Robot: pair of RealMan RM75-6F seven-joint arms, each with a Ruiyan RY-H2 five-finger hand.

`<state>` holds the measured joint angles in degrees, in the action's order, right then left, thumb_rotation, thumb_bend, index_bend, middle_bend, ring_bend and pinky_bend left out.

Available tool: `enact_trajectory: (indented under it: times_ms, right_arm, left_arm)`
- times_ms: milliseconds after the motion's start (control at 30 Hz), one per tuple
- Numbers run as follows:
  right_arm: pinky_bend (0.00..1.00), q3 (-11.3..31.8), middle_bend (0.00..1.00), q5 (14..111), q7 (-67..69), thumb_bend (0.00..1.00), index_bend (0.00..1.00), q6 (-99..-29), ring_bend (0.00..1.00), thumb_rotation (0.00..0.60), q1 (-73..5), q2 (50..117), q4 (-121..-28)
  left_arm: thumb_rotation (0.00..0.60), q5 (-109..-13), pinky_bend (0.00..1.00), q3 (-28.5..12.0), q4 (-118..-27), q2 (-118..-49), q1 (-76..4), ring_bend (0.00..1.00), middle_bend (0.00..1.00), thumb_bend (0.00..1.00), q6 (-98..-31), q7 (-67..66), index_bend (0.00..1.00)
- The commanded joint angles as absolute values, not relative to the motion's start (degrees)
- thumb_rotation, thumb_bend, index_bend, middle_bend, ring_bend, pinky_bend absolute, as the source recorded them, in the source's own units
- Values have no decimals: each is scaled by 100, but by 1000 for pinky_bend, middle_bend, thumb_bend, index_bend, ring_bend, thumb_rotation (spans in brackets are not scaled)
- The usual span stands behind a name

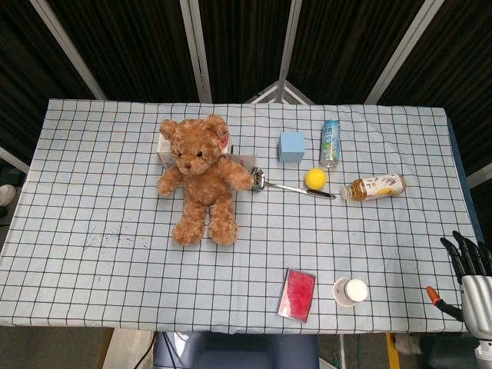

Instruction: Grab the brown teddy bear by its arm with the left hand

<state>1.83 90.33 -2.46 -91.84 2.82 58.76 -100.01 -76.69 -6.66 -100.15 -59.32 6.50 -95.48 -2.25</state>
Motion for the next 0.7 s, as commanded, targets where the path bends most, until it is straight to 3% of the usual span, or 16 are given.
enact_trajectory:
  times_ms: [33, 700]
  right_arm:
    - [0, 172, 61, 9041, -257, 217, 117, -9182, 76, 600, 286, 5873, -10004]
    - [0, 154, 61, 9004, -223, 218, 117, -9170, 76, 600, 308, 5828, -10026]
  left_arm:
    - [600, -7662, 0, -668, -10025, -5914, 669, 0, 0, 265, -9565, -193, 177]
    - [600, -7731, 0, -591, -10068, -5914, 649, 0, 0, 265, -9449, -169, 177]
